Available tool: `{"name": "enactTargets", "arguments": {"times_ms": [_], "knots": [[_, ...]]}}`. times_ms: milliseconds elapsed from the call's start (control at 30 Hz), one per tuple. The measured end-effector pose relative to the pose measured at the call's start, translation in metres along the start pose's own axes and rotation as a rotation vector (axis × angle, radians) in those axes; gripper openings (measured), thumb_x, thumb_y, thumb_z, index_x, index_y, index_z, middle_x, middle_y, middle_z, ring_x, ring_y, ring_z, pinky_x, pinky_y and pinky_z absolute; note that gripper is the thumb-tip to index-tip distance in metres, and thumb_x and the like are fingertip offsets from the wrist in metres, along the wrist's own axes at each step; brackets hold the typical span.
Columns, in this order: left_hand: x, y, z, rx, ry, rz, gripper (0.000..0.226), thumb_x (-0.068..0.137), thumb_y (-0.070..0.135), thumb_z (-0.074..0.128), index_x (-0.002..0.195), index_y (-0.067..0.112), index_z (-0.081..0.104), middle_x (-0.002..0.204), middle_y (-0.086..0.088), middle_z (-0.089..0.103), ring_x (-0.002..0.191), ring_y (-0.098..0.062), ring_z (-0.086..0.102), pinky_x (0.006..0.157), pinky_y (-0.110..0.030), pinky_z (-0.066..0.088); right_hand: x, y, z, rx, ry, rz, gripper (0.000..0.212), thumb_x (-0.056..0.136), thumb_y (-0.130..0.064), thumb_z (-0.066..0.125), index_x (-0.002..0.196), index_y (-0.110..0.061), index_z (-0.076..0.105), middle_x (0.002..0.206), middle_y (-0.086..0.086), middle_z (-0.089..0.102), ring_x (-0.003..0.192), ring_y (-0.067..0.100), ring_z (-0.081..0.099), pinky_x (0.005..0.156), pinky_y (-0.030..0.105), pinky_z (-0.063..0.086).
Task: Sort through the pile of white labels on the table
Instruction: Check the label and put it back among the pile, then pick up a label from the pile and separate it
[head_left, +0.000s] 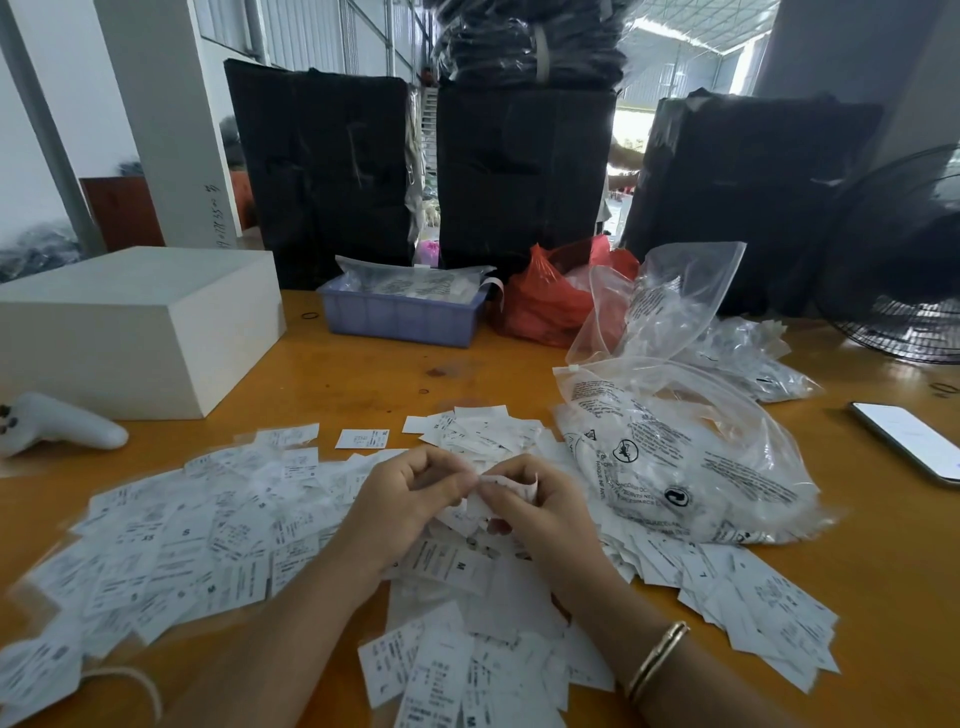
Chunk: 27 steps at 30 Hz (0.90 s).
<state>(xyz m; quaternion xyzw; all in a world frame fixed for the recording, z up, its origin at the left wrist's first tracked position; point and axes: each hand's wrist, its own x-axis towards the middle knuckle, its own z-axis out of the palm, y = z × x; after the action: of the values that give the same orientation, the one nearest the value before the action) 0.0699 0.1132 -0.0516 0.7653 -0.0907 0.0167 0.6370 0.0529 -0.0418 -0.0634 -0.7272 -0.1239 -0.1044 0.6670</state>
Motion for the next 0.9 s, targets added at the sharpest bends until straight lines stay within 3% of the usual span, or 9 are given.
{"name": "enactTargets", "arguments": {"times_ms": [67, 167, 267, 333, 533, 633, 700, 767, 900], "knots": [[0.0, -0.0008, -0.0004, 0.014, -0.017, 0.006, 0.022, 0.065, 0.045, 0.07, 0.08, 0.028, 0.071, 0.077, 0.015, 0.071, 0.079, -0.003, 0.066, 0.066, -0.017, 0.048, -0.0006, 0.0002, 0.0004, -0.002, -0.014, 0.022, 0.013, 0.086, -0.01, 0.066, 0.076, -0.019, 0.063, 0.066, -0.01, 0.062, 0.056, 0.007, 0.058, 0.052, 0.02, 0.048], [0.0001, -0.0019, 0.0, 0.095, -0.054, 0.007, 0.001, 0.079, 0.032, 0.071, 0.078, 0.032, 0.071, 0.081, 0.02, 0.07, 0.079, 0.002, 0.065, 0.063, -0.015, 0.05, -0.0009, 0.0006, 0.0, -0.001, -0.043, 0.058, 0.007, 0.089, -0.014, 0.061, 0.088, -0.02, 0.059, 0.077, -0.008, 0.06, 0.057, 0.006, 0.054, 0.052, 0.019, 0.046], [0.0006, -0.0024, -0.0013, 0.079, 0.004, 0.006, 0.004, 0.082, 0.032, 0.069, 0.084, 0.03, 0.071, 0.08, 0.019, 0.071, 0.076, 0.002, 0.065, 0.065, -0.015, 0.047, -0.0017, 0.0012, -0.0028, 0.106, -0.051, 0.086, 0.017, 0.082, -0.028, 0.058, 0.097, -0.02, 0.056, 0.072, -0.002, 0.058, 0.056, 0.01, 0.054, 0.05, 0.021, 0.043], [0.0013, -0.0023, -0.0026, 0.05, 0.035, -0.002, 0.009, 0.08, 0.035, 0.07, 0.087, 0.029, 0.071, 0.082, 0.019, 0.072, 0.077, 0.003, 0.065, 0.064, -0.015, 0.046, -0.0007, 0.0016, -0.0054, 0.166, -0.021, 0.065, 0.013, 0.084, -0.022, 0.058, 0.093, -0.015, 0.054, 0.064, -0.001, 0.057, 0.055, 0.014, 0.054, 0.049, 0.022, 0.042], [-0.0034, 0.0008, 0.0021, 0.11, -0.125, 0.016, 0.025, 0.072, 0.046, 0.068, 0.087, 0.027, 0.071, 0.082, 0.013, 0.074, 0.077, -0.005, 0.07, 0.064, -0.018, 0.053, 0.0012, 0.0034, -0.0019, -0.069, 0.015, -0.04, 0.011, 0.089, -0.011, 0.063, 0.082, -0.019, 0.062, 0.063, -0.008, 0.058, 0.056, 0.009, 0.054, 0.049, 0.019, 0.042], [-0.0017, -0.0015, -0.0004, 0.101, 0.002, 0.011, 0.011, 0.077, 0.038, 0.071, 0.083, 0.029, 0.07, 0.079, 0.016, 0.072, 0.074, 0.0, 0.067, 0.056, -0.011, 0.048, 0.002, 0.0025, -0.0041, -0.001, 0.085, -0.045, 0.012, 0.091, -0.011, 0.06, 0.097, -0.021, 0.061, 0.068, -0.009, 0.058, 0.06, 0.009, 0.055, 0.054, 0.017, 0.044], [0.0004, -0.0032, -0.0024, 0.09, 0.065, 0.014, 0.006, 0.077, 0.034, 0.074, 0.08, 0.03, 0.071, 0.079, 0.017, 0.072, 0.077, 0.0, 0.066, 0.059, -0.01, 0.047, 0.0036, 0.0017, -0.0075, 0.031, 0.137, -0.04, 0.011, 0.091, -0.008, 0.059, 0.092, -0.018, 0.062, 0.068, -0.01, 0.061, 0.06, 0.007, 0.056, 0.057, 0.016, 0.046], [0.0008, -0.003, -0.0015, 0.074, 0.043, 0.025, 0.005, 0.075, 0.034, 0.075, 0.075, 0.032, 0.071, 0.078, 0.015, 0.072, 0.076, -0.002, 0.067, 0.06, -0.012, 0.048, 0.0025, 0.0012, -0.0064, -0.016, 0.124, -0.029, 0.012, 0.089, -0.008, 0.062, 0.084, -0.019, 0.065, 0.068, -0.009, 0.064, 0.06, 0.005, 0.057, 0.057, 0.018, 0.047], [-0.0016, -0.0013, -0.0003, 0.118, -0.048, 0.065, 0.022, 0.065, 0.049, 0.07, 0.075, 0.03, 0.072, 0.076, 0.013, 0.072, 0.071, 0.0, 0.067, 0.057, -0.01, 0.048, 0.0007, 0.0008, 0.0009, -0.152, 0.074, -0.067, 0.022, 0.086, -0.01, 0.066, 0.077, -0.031, 0.066, 0.07, -0.004, 0.065, 0.06, 0.016, 0.055, 0.058, 0.037, 0.051]]}}
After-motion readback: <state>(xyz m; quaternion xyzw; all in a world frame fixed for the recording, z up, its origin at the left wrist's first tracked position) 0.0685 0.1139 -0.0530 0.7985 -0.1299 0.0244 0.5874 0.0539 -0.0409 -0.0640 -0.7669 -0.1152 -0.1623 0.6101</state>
